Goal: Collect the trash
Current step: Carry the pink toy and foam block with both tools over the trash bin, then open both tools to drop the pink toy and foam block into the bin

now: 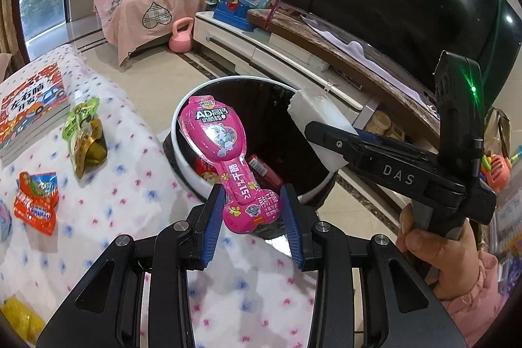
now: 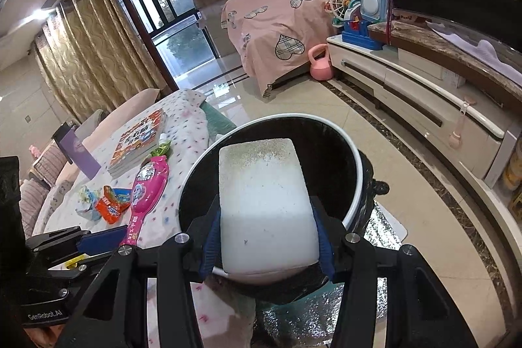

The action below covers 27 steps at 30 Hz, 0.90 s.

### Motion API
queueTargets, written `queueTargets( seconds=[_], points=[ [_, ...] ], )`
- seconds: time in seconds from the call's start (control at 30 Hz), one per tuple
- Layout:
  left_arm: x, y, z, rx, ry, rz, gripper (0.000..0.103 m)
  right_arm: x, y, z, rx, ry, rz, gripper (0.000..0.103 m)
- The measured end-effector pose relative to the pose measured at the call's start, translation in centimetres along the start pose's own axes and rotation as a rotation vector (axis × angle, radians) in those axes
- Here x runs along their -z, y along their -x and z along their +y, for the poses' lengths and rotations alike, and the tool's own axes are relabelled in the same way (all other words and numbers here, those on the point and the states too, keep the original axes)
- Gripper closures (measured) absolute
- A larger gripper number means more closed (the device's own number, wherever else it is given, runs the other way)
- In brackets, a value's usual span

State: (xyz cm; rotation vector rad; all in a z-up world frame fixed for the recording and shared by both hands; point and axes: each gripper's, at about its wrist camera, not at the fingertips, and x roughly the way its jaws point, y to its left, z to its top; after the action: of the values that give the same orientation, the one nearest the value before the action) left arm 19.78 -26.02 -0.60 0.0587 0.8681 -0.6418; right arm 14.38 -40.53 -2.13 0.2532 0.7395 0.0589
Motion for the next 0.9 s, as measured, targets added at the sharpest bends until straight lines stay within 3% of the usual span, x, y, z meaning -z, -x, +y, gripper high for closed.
queueTargets(
  seconds=[0.77,0.83,0.9],
  points=[
    [-1.8,-3.6,-0.2,0.004,0.013,0.058,0.068,-2.2,-3.8,-1.2,0.03,0.023,0.056,0.049],
    [-1.9,-3.7,0.0,0.0,0.017,0.061,0.062,-2.1,-4.0,-1.4,0.027,0.016,0.061,0.047],
    [-1.9,-3.7,0.2,-0.007,0.028,0.061,0.04,-2.0,-4.3,-1.6,0.021,0.0,0.07,0.041]
  ],
)
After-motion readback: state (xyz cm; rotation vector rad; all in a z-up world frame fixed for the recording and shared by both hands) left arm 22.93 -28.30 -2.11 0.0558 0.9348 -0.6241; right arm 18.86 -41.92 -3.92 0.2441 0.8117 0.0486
